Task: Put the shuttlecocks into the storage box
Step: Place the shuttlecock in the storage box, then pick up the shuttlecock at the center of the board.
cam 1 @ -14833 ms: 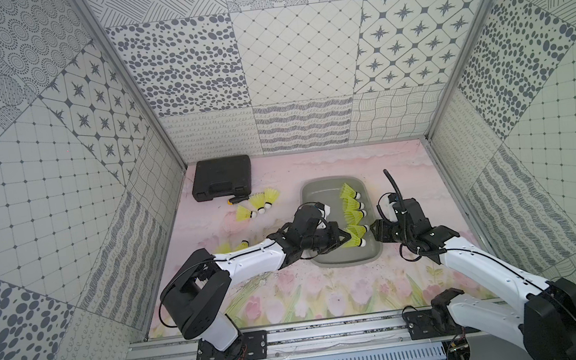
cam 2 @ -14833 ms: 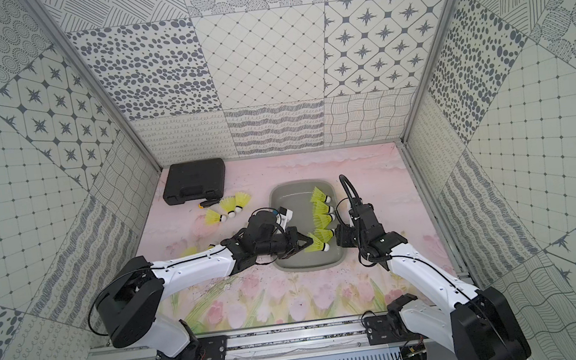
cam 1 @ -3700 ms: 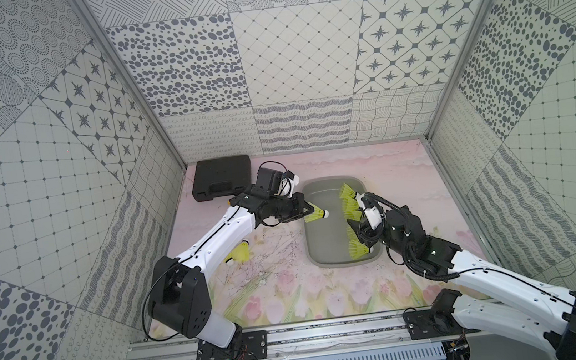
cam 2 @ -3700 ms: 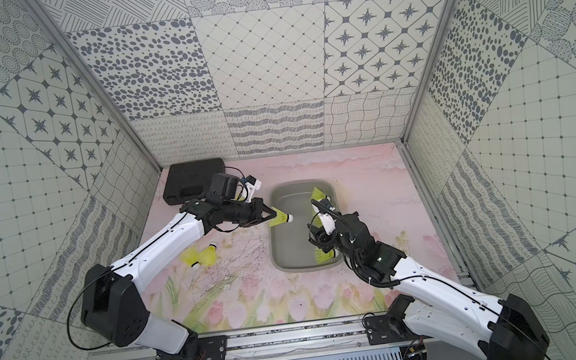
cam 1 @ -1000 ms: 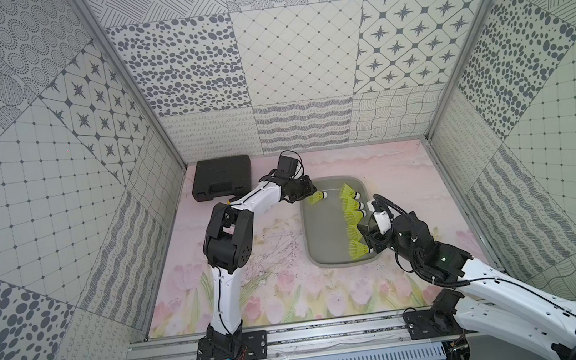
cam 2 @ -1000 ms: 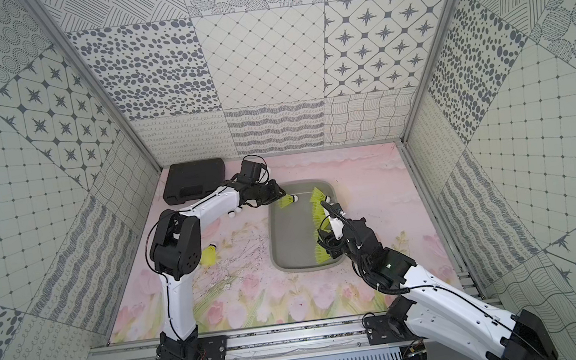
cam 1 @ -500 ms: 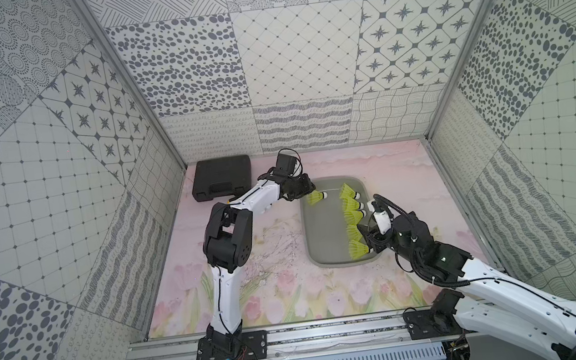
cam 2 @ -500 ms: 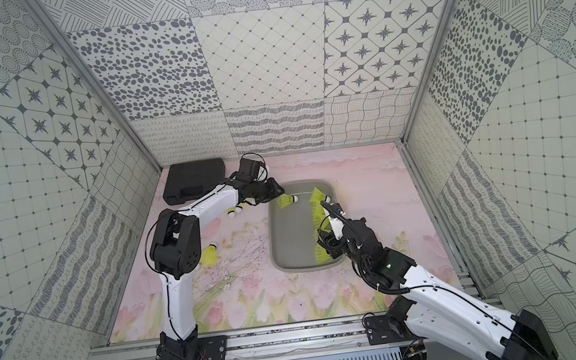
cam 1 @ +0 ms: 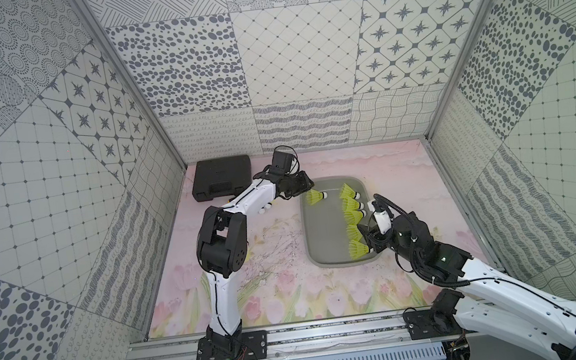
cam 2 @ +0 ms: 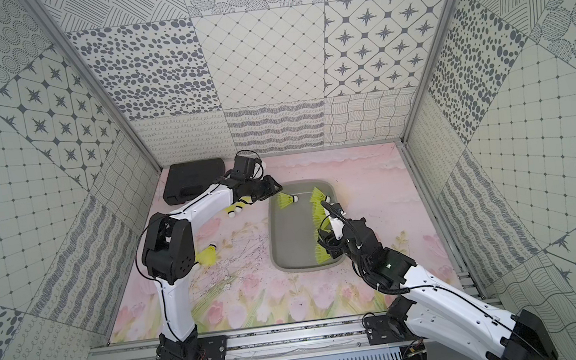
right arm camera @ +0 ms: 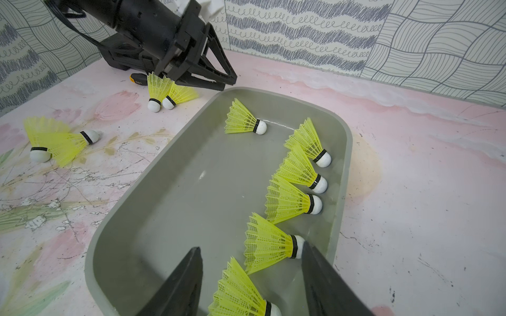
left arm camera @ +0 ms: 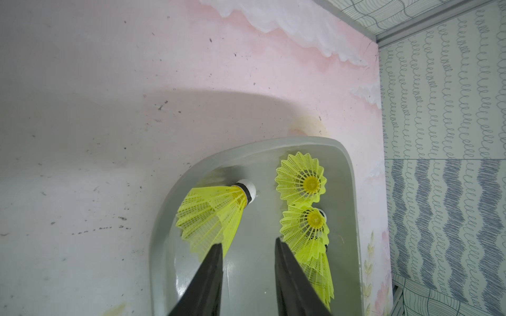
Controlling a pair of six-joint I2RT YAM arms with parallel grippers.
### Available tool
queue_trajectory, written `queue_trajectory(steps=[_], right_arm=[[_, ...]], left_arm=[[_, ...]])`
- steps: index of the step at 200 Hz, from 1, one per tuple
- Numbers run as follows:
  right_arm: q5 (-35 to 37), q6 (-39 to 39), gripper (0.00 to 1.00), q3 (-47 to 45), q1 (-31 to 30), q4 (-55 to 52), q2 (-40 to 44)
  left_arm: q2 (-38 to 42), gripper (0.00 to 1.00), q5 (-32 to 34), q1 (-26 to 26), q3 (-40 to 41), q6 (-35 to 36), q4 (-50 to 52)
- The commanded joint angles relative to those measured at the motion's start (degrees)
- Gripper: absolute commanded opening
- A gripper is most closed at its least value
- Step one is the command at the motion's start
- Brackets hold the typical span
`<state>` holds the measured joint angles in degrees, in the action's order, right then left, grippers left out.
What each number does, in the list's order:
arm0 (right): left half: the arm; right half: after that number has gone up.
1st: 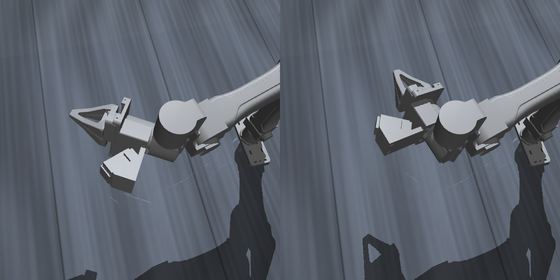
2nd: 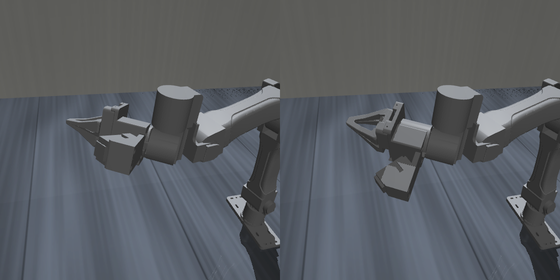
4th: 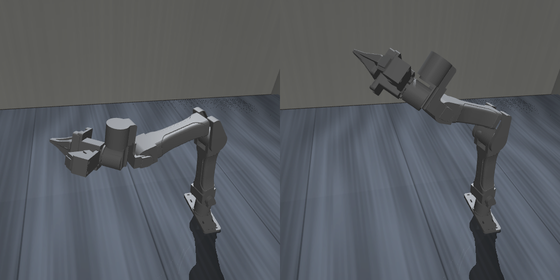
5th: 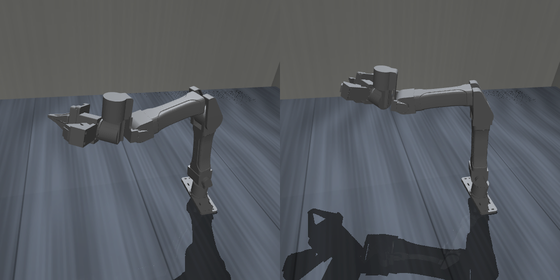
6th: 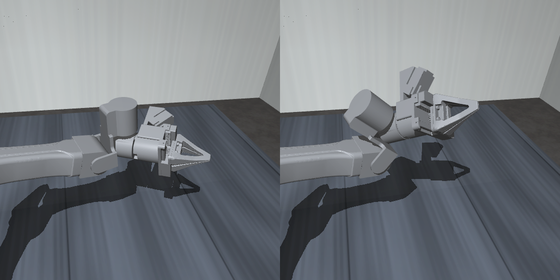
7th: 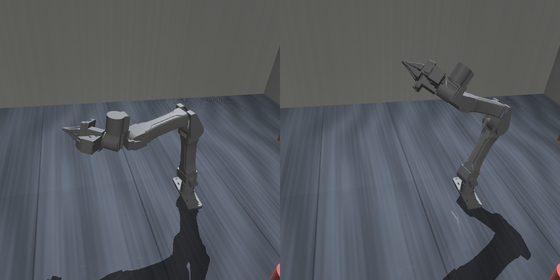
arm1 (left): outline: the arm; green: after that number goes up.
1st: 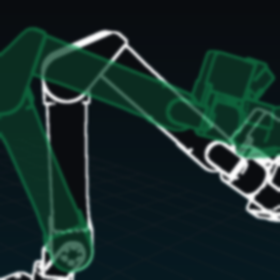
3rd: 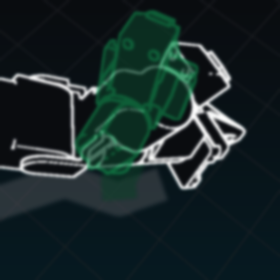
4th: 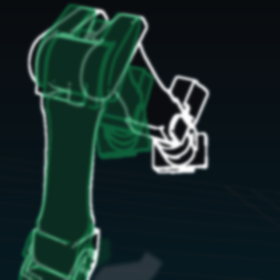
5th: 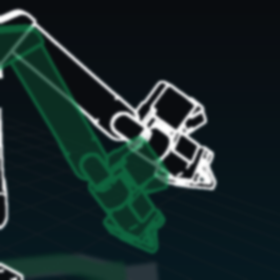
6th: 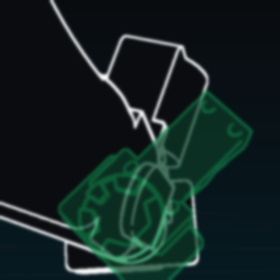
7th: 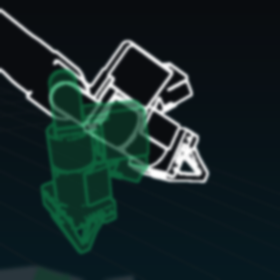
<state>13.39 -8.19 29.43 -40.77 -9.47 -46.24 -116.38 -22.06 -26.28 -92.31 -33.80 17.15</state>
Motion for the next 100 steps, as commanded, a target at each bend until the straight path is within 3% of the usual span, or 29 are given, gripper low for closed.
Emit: queue_trajectory(steps=[1, 58, 100], right_arm=[[1.24, -1.28, 0.62, 0.18, 0.43, 0.57, 0.18], [1.16, -5.28, 0.62, 1.24, 2.58, -1.98, -0.02], [0.71, -5.56, 0.62, 1.24, 3.08, -2.1, 0.16]], left_arm=[[7.24, 0.36, 2.19, 1.63, 3.81, 2.49, 0.64], [20.49, 0.41, 7.55, 8.27, 14.74, 3.28, 2.63], [25.79, 0.46, 10.08, 14.7, 21.29, 2.97, 3.07]])
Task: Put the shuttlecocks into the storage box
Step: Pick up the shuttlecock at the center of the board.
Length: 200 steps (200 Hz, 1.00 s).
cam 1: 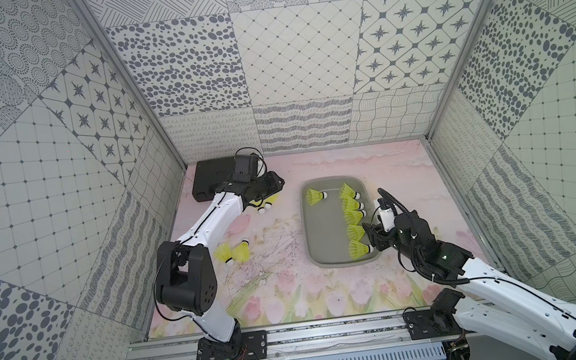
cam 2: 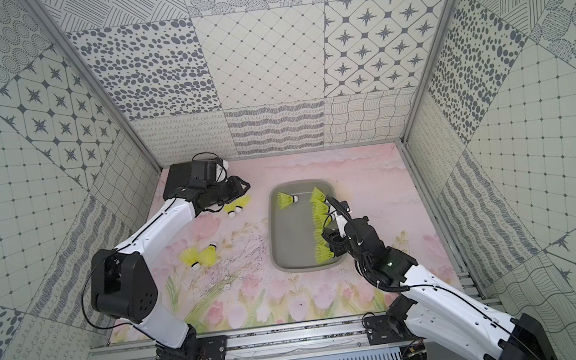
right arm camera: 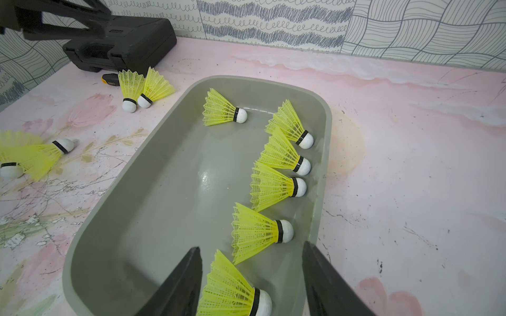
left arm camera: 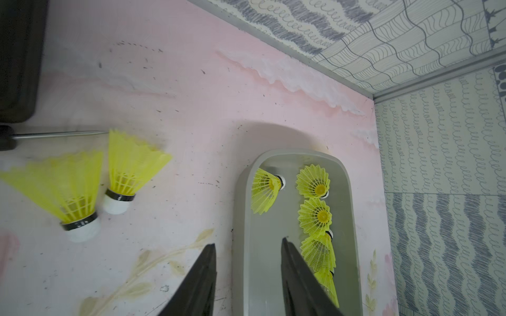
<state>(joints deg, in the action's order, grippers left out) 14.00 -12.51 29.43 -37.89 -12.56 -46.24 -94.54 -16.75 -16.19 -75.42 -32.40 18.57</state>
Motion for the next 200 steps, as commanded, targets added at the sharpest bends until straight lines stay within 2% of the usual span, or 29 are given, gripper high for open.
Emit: queue_trajectory(steps=[1, 35, 71, 138, 200], right_arm=[[0.08, -1.22, 0.62, 1.24, 0.19, 1.01, 0.17], [-0.37, -0.54, 0.62, 1.24, 0.3, 0.87, 0.45], [-0.79, -0.69, 0.63, 1.24, 0.25, 0.82, 0.2], [-0.8, -1.08, 0.62, 1.24, 0.25, 0.39, 0.0], [-0.89, -1.29, 0.62, 1.24, 0.25, 0.61, -0.41]], left_arm=[[3.94, 0.46, 4.83, 4.77, 4.48, 1.52, 1.6], [3.81, 0.53, 7.15, 8.44, 7.46, 0.79, 1.3], [0.43, 0.6, 7.47, 9.8, 9.07, 0.45, -1.59], [-9.03, 0.68, 6.73, 10.15, 5.82, 1.72, -4.1], [-16.71, 0.68, 6.19, 10.45, -0.44, 2.92, -2.42]])
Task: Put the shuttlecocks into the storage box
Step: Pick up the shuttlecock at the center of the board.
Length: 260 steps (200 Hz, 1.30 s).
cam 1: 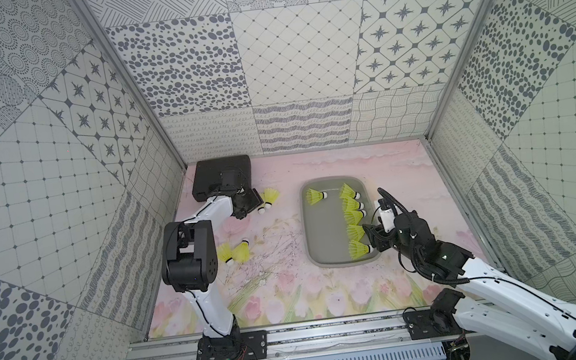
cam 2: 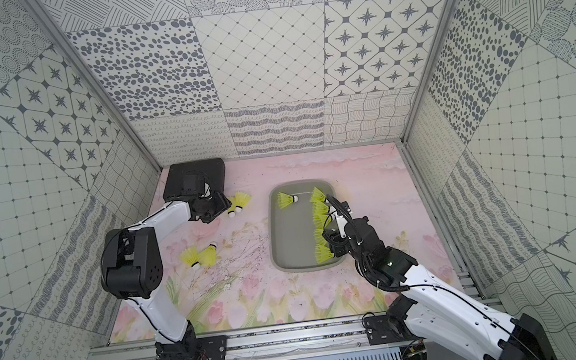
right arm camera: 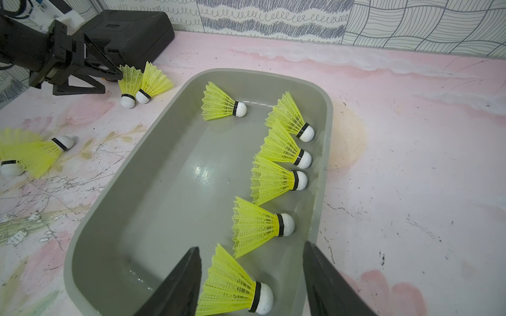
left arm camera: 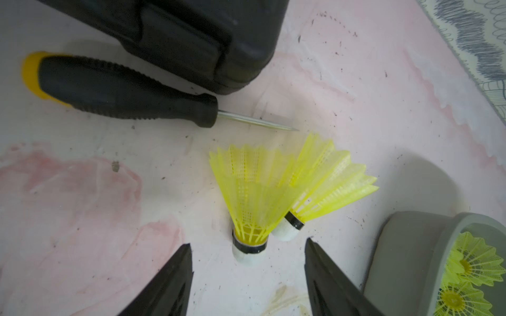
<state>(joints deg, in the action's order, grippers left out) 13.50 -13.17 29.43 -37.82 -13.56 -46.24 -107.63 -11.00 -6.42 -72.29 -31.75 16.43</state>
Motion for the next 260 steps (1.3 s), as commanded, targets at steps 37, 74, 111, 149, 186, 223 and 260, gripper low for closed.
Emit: queue_trajectory(steps=[37, 74, 111, 149, 186, 223, 260], right_arm=[[-0.53, -0.78, 0.62, 1.24, 0.23, 1.61, -0.7], [-0.72, -0.73, 0.63, 1.24, 0.25, 1.7, -0.96], [-0.87, -0.86, 0.63, 1.24, 0.19, 1.61, -1.07], [-1.02, -0.75, 0.62, 1.24, 0.21, 1.44, -0.86], [-1.45, -0.63, 0.62, 1.24, 0.26, 1.6, -1.01], [-4.31, 0.11, 0.63, 1.23, 0.2, 3.37, -2.07], [-10.54, 0.42, 0.62, 3.63, 0.13, 5.76, -5.15]], left_arm=[[-6.3, 0.65, -0.02, 0.87, -5.55, 1.87, -0.11], [-8.62, 0.6, -0.59, 0.89, -7.68, 1.47, 1.06], [-9.61, 0.53, -1.48, 0.95, -8.04, 0.77, 0.97], [-7.46, 0.36, -1.65, 0.92, -6.59, 0.38, 1.41], [-1.37, 0.26, -2.72, 0.96, -0.3, -0.49, -0.27], [6.59, 0.26, -6.26, 1.05, 6.43, -2.2, -2.15], [15.31, 0.26, -11.04, 0.34, 12.31, -4.59, -3.55]])
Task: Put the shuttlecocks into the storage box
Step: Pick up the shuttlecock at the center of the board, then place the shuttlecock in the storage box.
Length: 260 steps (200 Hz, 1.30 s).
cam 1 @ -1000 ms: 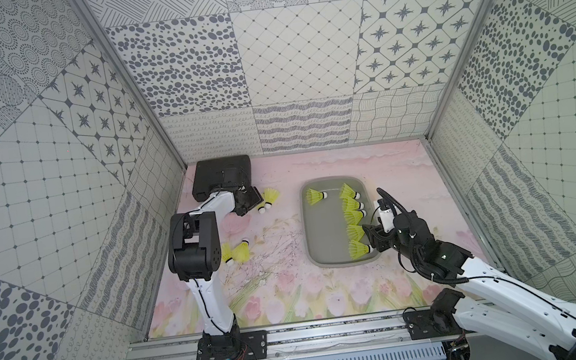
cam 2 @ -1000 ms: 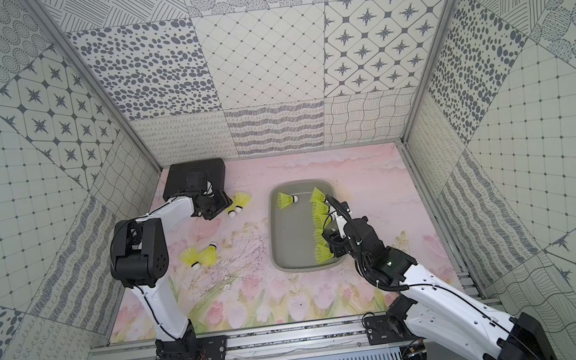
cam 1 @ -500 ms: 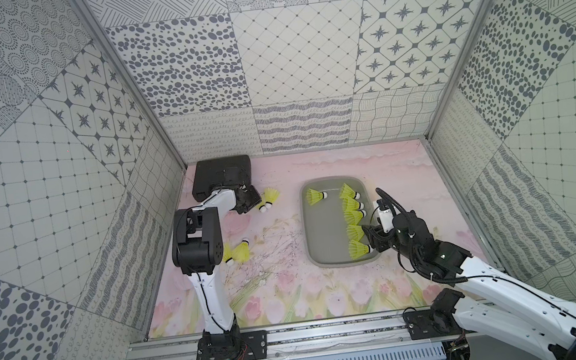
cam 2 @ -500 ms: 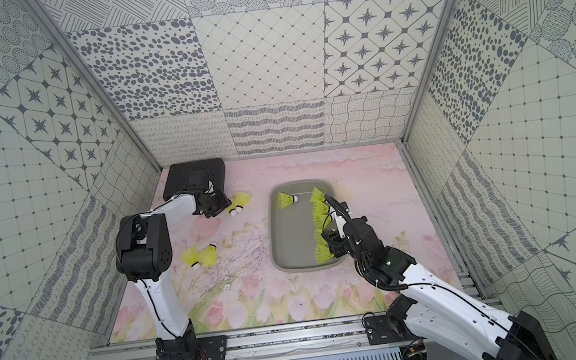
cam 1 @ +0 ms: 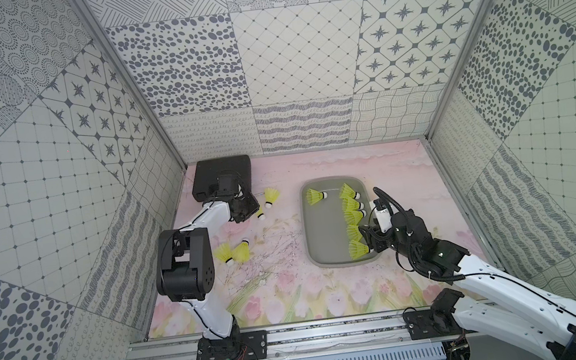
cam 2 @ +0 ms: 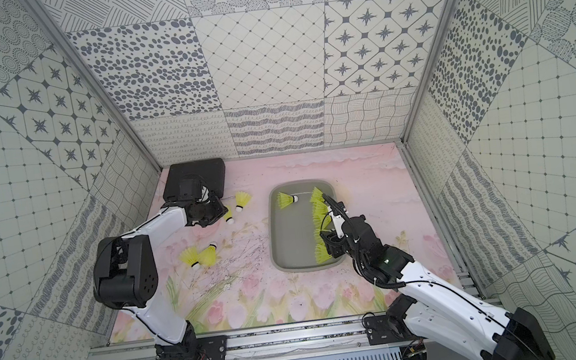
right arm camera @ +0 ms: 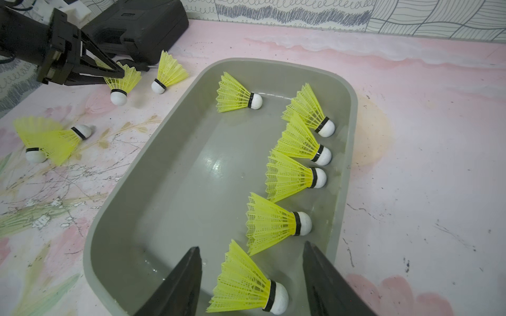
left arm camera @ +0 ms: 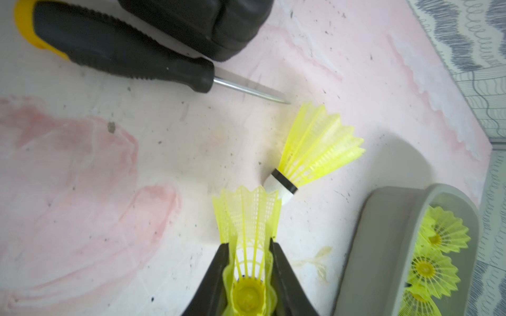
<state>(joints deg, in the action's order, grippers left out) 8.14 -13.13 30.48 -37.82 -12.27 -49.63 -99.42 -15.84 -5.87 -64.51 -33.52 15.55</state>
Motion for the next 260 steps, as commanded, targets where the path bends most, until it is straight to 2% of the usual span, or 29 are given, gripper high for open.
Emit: queue_trajectory(steps=[1, 50, 102, 140, 224, 260], right_arm=[[-5.35, 0.29, 0.62, 2.62, 0.12, 4.55, -1.82], [-14.71, -0.25, 0.62, 6.34, -1.5, 7.68, -9.84], [-21.47, -1.14, 0.62, 12.45, -6.1, 10.87, -20.78], [-26.08, -3.32, 0.62, 16.34, -8.83, 15.5, -27.96], [-27.13, -6.3, 0.61, 25.55, -10.42, 18.38, -38.3], [-23.7, -7.52, 0.58, 26.61, -10.45, 19.34, -39.69]], left_arm=[[7.25, 0.26, -6.3, -0.29, 4.64, -2.93, -2.65], [18.05, 0.27, -11.38, -4.29, 11.16, -7.66, -6.86], [26.38, 0.28, -9.43, -11.94, 15.55, -13.71, -11.83], [28.58, 0.27, -6.89, -16.59, 17.26, -16.46, -14.52], [29.1, 0.28, -5.73, -19.47, 17.64, -18.47, -16.28], [29.4, 0.28, -5.62, -19.61, 17.92, -18.81, -16.44]])
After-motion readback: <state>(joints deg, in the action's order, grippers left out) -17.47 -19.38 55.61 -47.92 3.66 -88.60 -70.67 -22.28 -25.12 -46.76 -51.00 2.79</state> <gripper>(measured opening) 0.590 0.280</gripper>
